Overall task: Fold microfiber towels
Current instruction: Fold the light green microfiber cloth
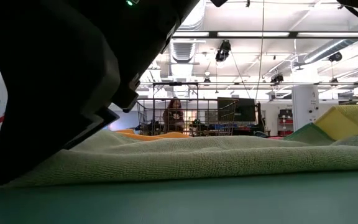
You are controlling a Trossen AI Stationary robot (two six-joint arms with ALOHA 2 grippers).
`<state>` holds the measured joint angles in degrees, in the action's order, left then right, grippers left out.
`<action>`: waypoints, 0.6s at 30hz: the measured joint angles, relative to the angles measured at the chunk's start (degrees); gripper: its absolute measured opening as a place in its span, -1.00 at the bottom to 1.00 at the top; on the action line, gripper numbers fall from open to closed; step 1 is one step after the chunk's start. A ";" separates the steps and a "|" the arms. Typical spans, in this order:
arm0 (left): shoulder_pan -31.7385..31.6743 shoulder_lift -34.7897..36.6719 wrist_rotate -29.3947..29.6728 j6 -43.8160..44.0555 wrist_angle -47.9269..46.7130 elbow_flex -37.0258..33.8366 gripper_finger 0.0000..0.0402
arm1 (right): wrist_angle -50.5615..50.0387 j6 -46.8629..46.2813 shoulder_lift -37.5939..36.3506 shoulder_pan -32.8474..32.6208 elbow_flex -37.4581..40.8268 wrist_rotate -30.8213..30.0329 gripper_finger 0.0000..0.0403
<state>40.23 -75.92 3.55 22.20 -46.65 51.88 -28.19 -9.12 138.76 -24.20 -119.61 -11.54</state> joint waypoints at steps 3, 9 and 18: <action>0.00 0.00 0.00 0.00 -1.31 0.00 -0.97 | -0.01 -0.04 0.02 -0.03 0.00 1.73 -0.44; 0.00 0.00 -0.02 -0.04 -4.00 -0.13 -0.97 | -0.03 -2.10 0.02 -0.01 0.06 5.38 -0.90; 0.02 0.00 1.56 -8.85 -2.49 -1.36 -0.97 | -0.65 -12.39 0.02 -1.59 -2.01 6.05 -0.96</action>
<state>40.25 -75.92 5.10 13.35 -49.14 50.52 -28.84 -21.51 138.78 -25.79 -121.63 -5.50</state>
